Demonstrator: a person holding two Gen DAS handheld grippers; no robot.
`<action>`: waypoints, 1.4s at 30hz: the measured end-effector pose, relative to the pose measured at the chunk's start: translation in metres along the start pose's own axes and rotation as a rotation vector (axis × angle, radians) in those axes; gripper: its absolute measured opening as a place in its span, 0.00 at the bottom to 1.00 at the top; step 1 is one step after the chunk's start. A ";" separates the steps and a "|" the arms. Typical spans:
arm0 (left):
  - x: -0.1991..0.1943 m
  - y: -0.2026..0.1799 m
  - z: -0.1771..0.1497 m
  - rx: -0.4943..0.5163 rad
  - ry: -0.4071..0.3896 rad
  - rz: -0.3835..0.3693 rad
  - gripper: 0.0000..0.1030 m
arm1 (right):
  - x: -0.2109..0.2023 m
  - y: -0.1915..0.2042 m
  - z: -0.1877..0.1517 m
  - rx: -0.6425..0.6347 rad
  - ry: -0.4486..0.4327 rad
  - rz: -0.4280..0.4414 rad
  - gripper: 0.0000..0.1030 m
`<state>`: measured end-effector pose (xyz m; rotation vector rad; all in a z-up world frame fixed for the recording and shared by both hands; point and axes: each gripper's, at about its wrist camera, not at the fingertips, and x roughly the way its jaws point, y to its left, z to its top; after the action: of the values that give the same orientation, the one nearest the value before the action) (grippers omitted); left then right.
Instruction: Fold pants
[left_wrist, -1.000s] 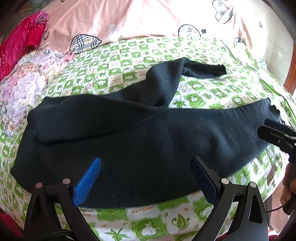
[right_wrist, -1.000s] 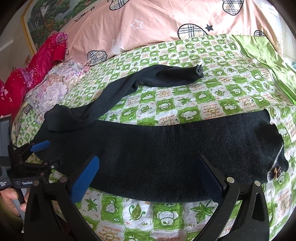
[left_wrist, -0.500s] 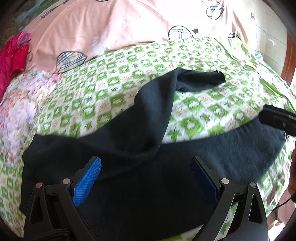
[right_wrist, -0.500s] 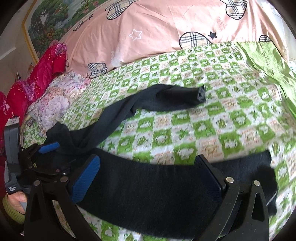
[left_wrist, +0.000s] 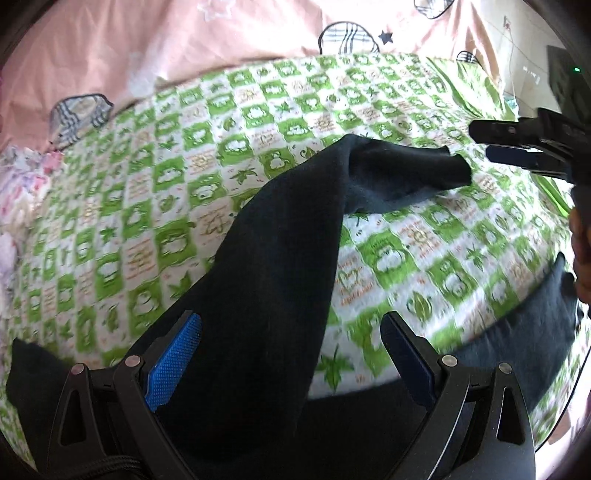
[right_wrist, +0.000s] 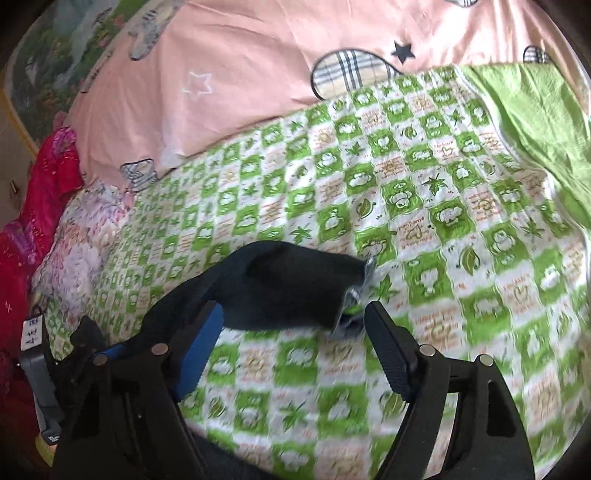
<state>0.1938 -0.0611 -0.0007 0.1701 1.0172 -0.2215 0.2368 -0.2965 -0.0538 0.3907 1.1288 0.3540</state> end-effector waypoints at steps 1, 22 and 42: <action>0.003 0.000 0.003 -0.002 0.006 -0.005 0.95 | 0.009 -0.005 0.005 0.003 0.016 -0.005 0.74; 0.015 0.046 0.025 -0.056 0.055 -0.116 0.15 | 0.035 -0.022 0.036 -0.072 0.074 0.027 0.08; -0.059 -0.006 -0.052 0.114 0.025 -0.340 0.15 | -0.101 -0.031 -0.090 -0.436 -0.080 -0.005 0.07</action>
<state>0.1197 -0.0480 0.0232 0.1025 1.0559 -0.5889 0.1172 -0.3600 -0.0214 0.0174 0.9431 0.5617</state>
